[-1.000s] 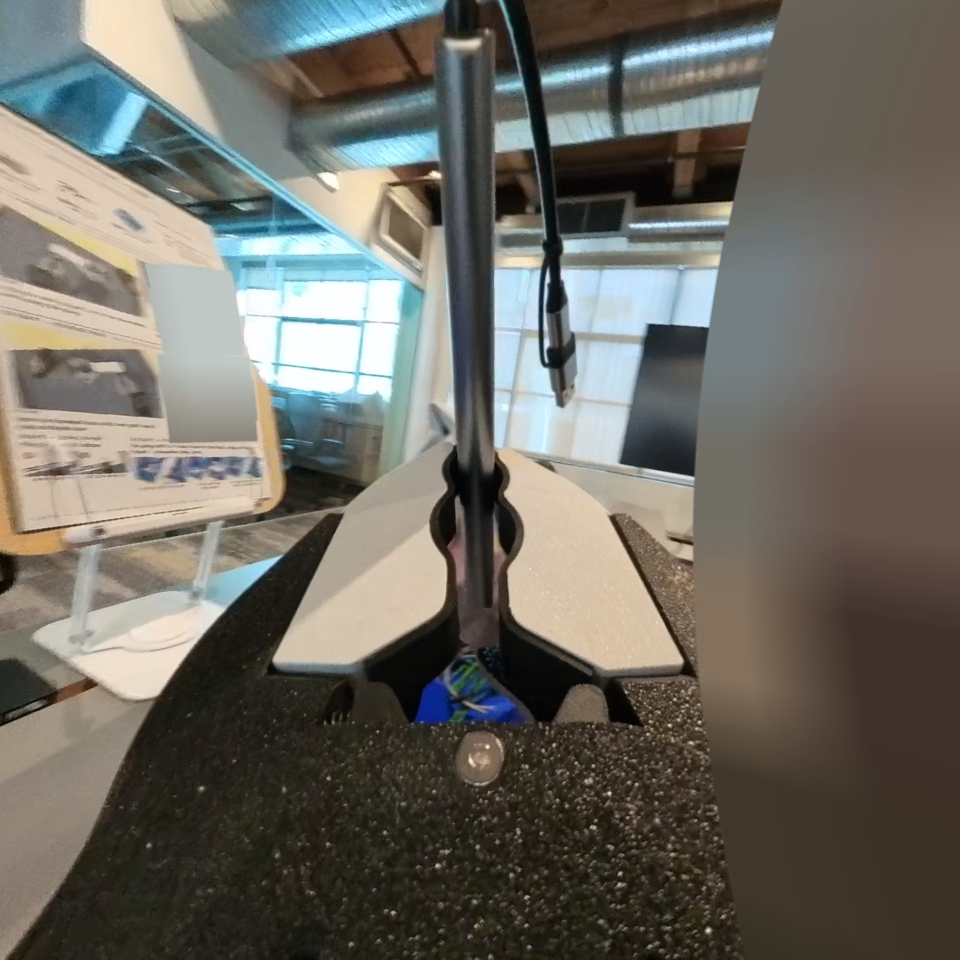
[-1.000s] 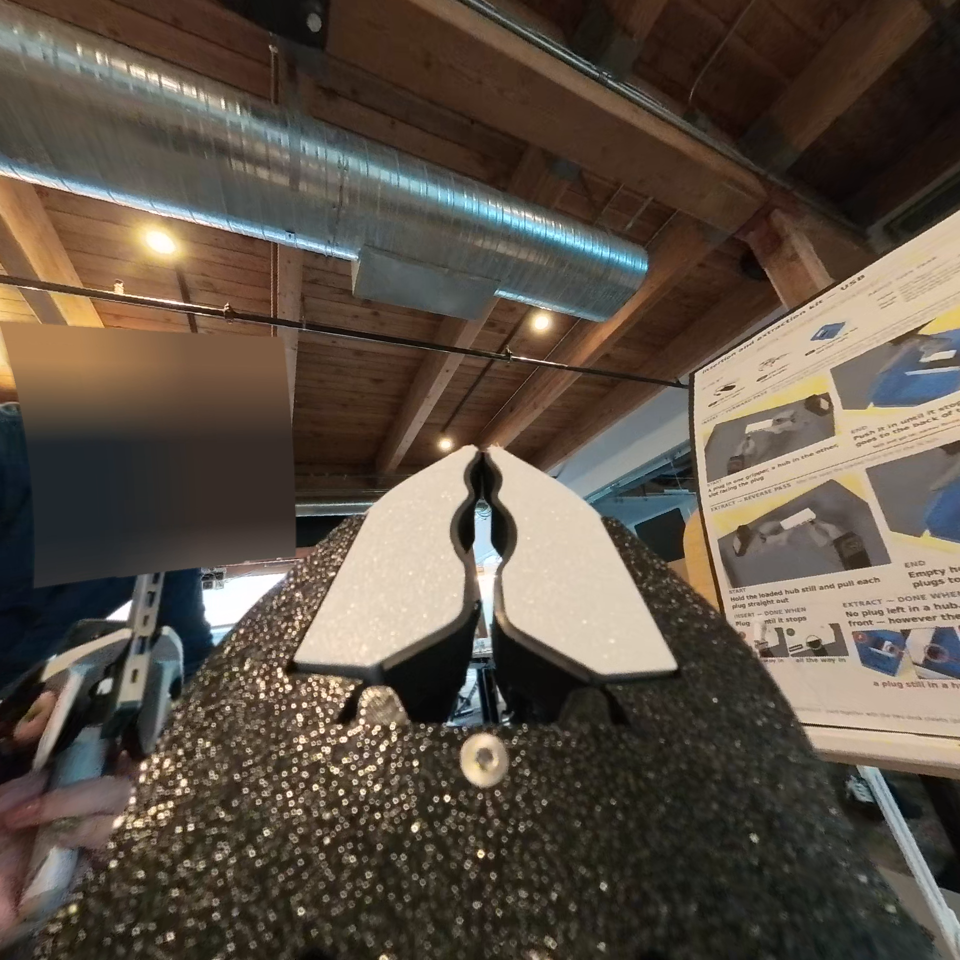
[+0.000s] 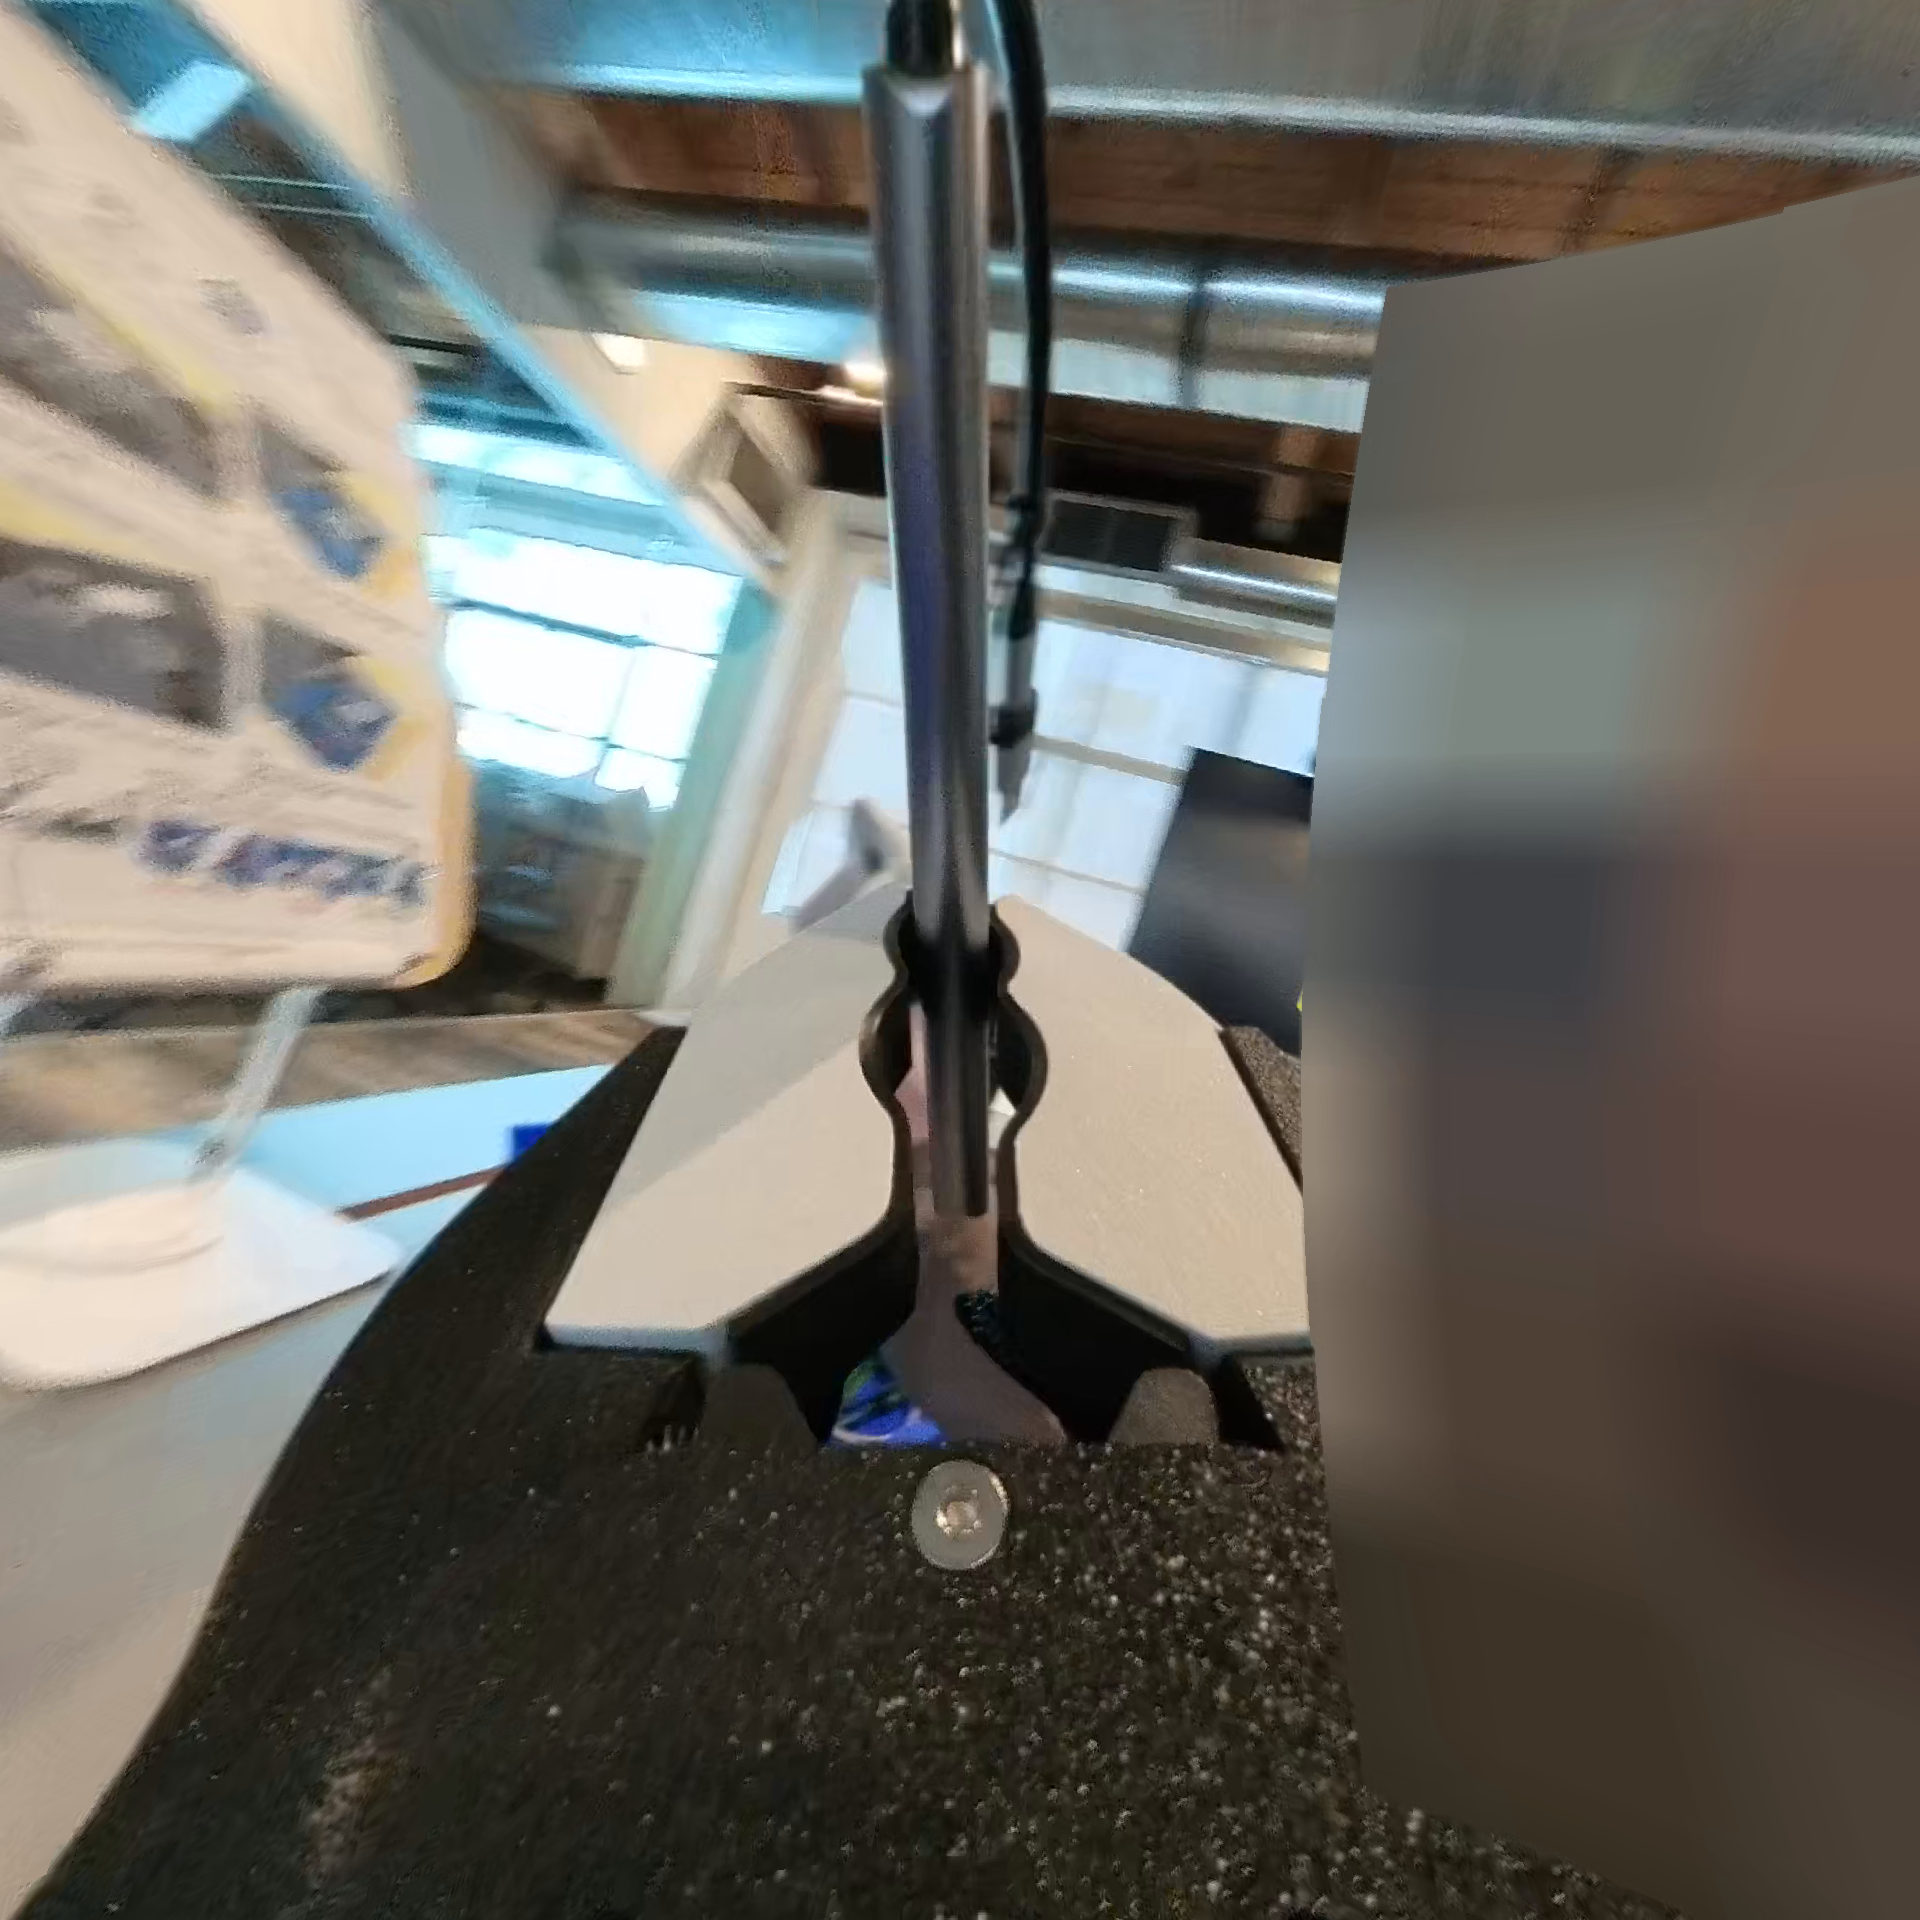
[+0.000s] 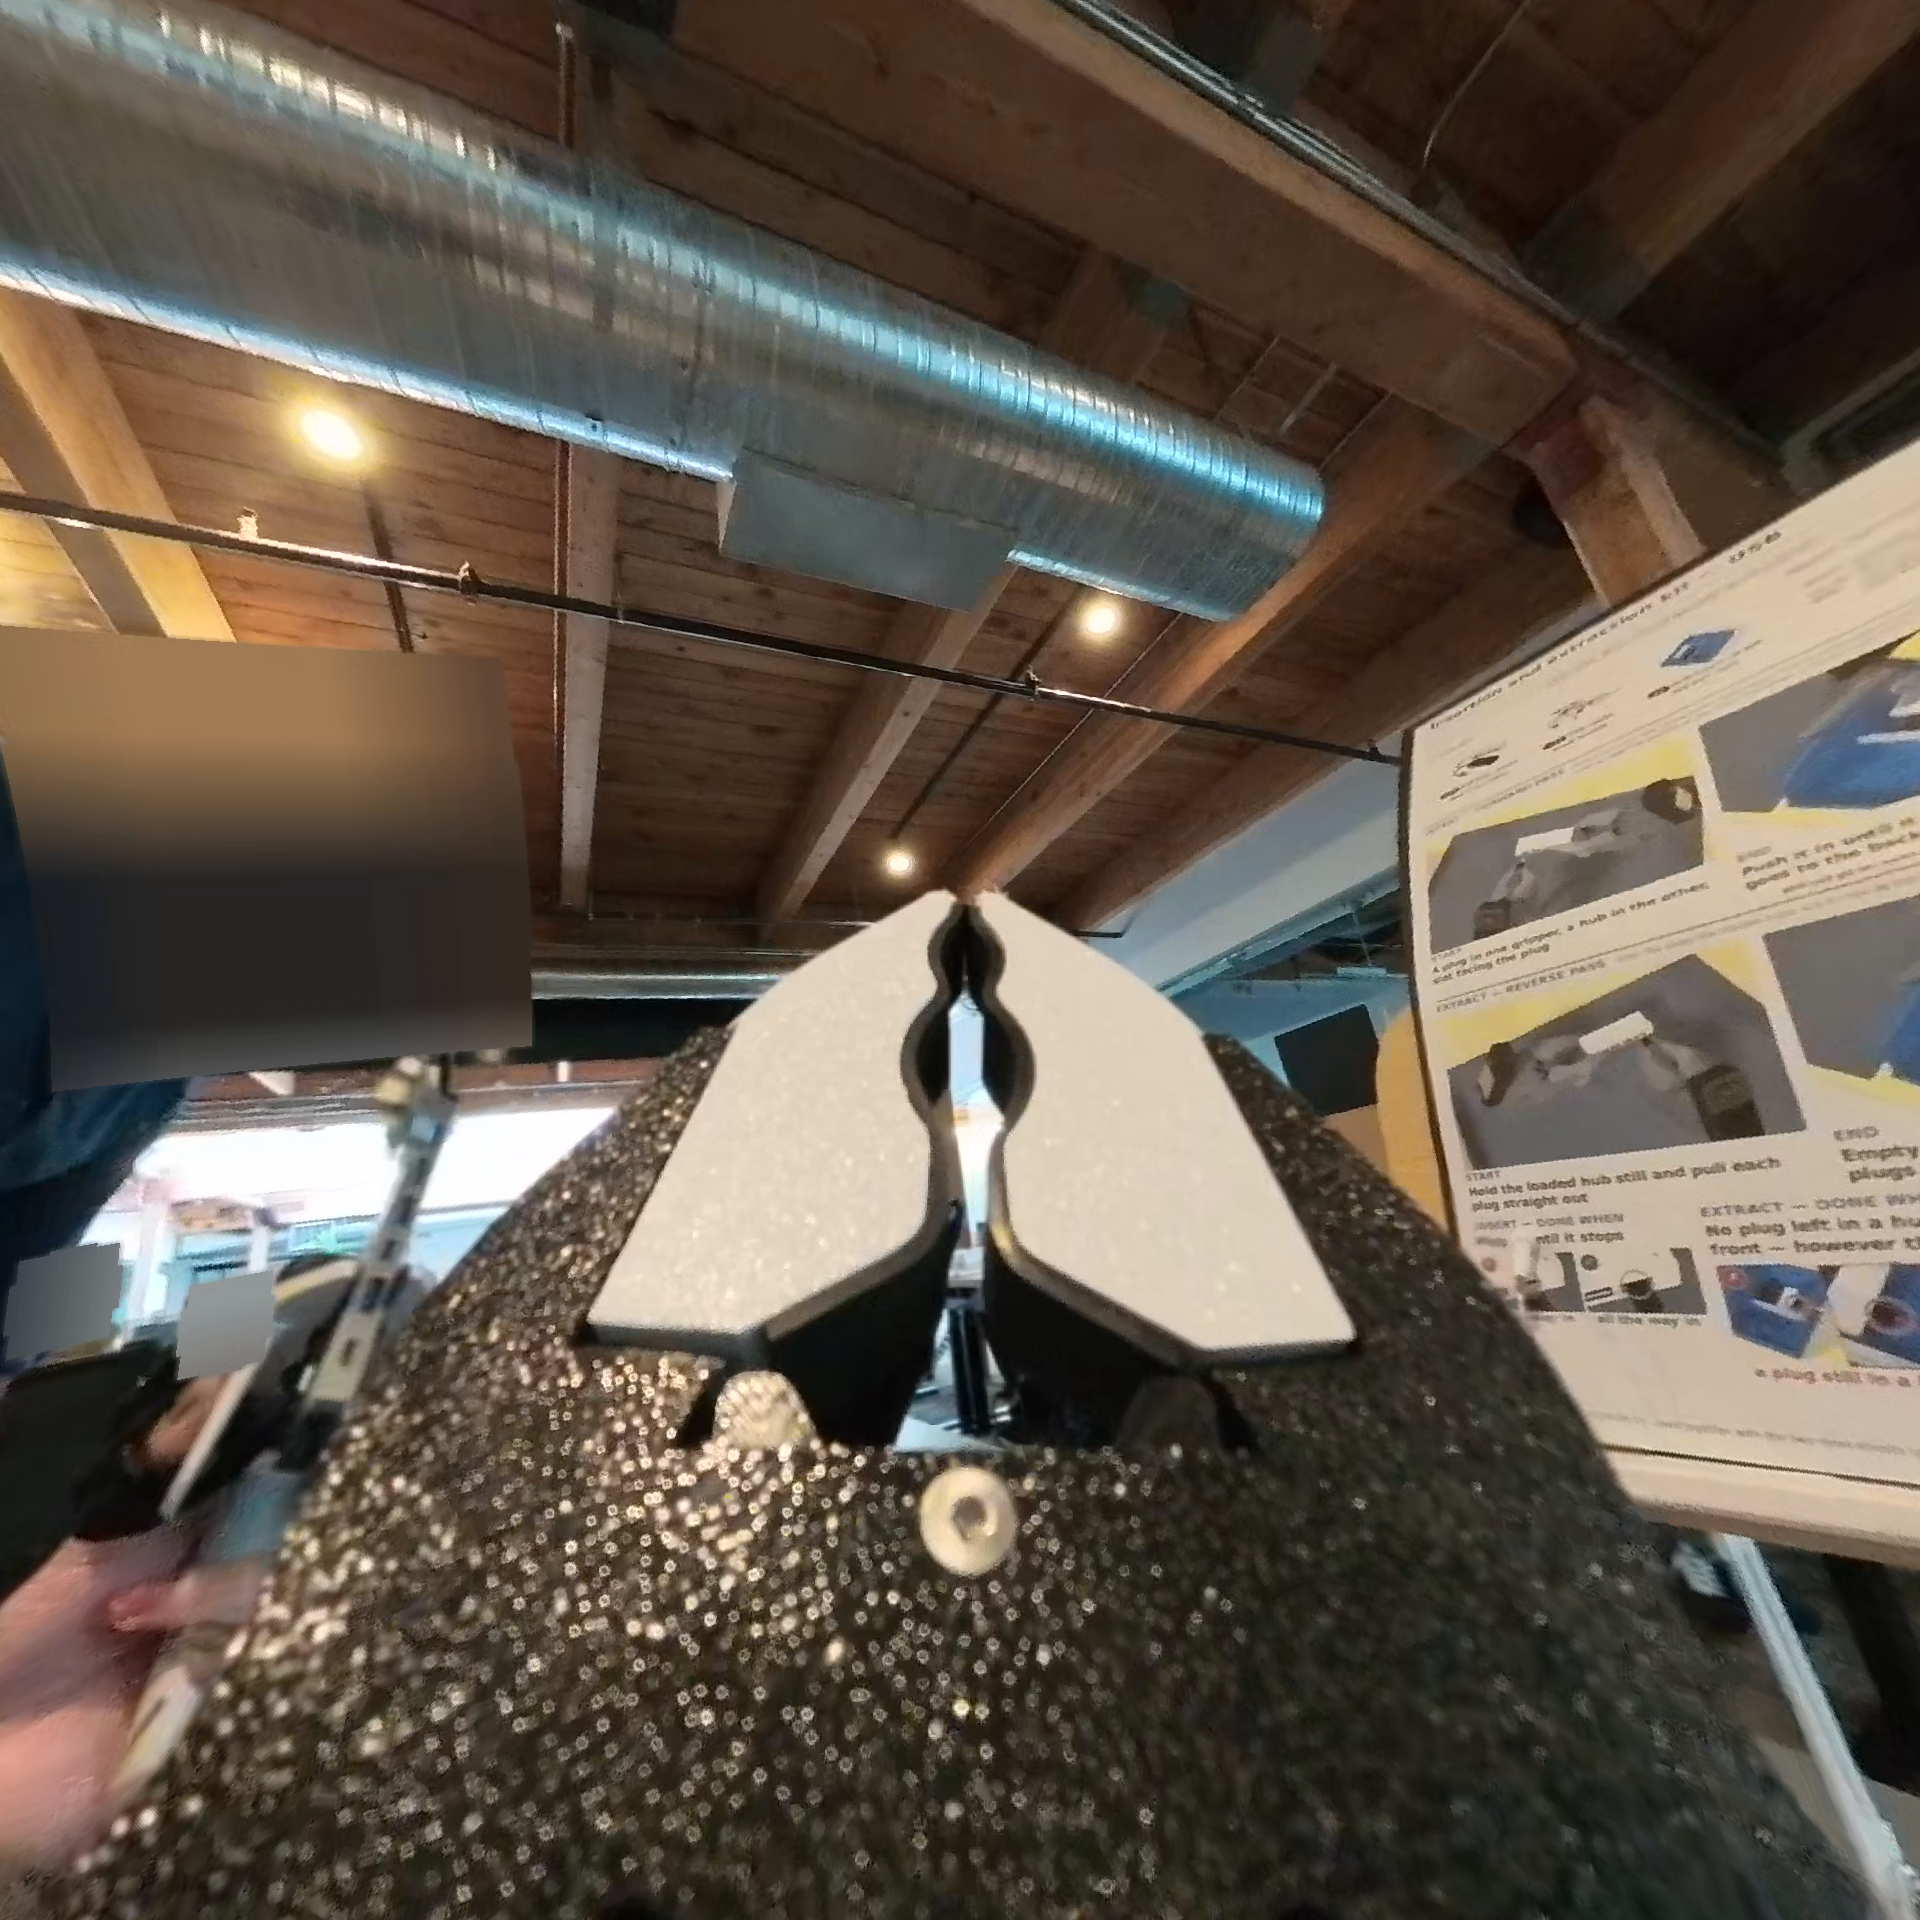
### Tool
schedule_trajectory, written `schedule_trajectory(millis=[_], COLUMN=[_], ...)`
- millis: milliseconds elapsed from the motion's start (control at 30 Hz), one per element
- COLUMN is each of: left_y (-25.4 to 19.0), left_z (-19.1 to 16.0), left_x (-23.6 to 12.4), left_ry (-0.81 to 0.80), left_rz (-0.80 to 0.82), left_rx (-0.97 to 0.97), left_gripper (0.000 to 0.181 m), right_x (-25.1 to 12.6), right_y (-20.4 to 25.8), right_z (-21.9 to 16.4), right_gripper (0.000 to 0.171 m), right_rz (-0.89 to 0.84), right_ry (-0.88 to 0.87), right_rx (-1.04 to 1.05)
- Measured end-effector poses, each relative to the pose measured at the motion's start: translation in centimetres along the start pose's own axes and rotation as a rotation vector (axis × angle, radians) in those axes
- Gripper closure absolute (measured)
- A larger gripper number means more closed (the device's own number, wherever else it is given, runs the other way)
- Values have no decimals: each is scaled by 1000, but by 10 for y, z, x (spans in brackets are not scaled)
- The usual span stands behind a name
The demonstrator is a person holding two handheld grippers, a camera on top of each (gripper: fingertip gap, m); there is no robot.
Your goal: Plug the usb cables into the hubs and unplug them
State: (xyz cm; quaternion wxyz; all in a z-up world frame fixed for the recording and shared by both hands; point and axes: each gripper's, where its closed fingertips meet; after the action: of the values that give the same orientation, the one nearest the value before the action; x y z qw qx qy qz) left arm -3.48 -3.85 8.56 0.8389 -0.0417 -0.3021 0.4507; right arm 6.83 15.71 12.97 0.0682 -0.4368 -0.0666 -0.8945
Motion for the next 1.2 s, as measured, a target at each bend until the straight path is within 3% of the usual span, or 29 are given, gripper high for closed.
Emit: schedule_trajectory(millis=[300,533,600,667,767,867,967,1200], left_y=[6,19,21,26,35,38,42,49], left_z=[-4,-2,-2,1,10,12,12,7], left_x=[1,-8,-12,-16,-22,-25,-28,-29], left_ry=[-10,-23,-38,-69,-138,-155,-166,-150], left_rz=[14,82,99,122,121,130,142,175], left_rx=[-36,-57,-60,-71,-134,-151,-130,-131], left_gripper=[170,171,171,171,171,171,171,171], right_x=[11,22,25,25,10,3,-4,-17], right_y=[4,73,98,83,28,30,26,17], right_z=[-25,-56,-24,1,-5,7,0,2], right_gripper=[171,171,171,171,171,171,171,171], right_rz=[98,460,570,447,208,263,210,144], right_ry=[173,491,370,236,292,288,431,537], right_rx=[110,292,332,220,166,296,200,117])
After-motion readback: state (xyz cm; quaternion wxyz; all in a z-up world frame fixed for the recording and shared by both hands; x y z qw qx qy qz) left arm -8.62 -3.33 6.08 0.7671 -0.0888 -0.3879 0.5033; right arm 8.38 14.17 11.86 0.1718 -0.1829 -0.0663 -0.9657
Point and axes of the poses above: each gripper's, where its closed fingertips meet, x out along the fingers, z out of its top, y = z × x across the jaws, and after that the axes turned 6 degrees about z, right-handed
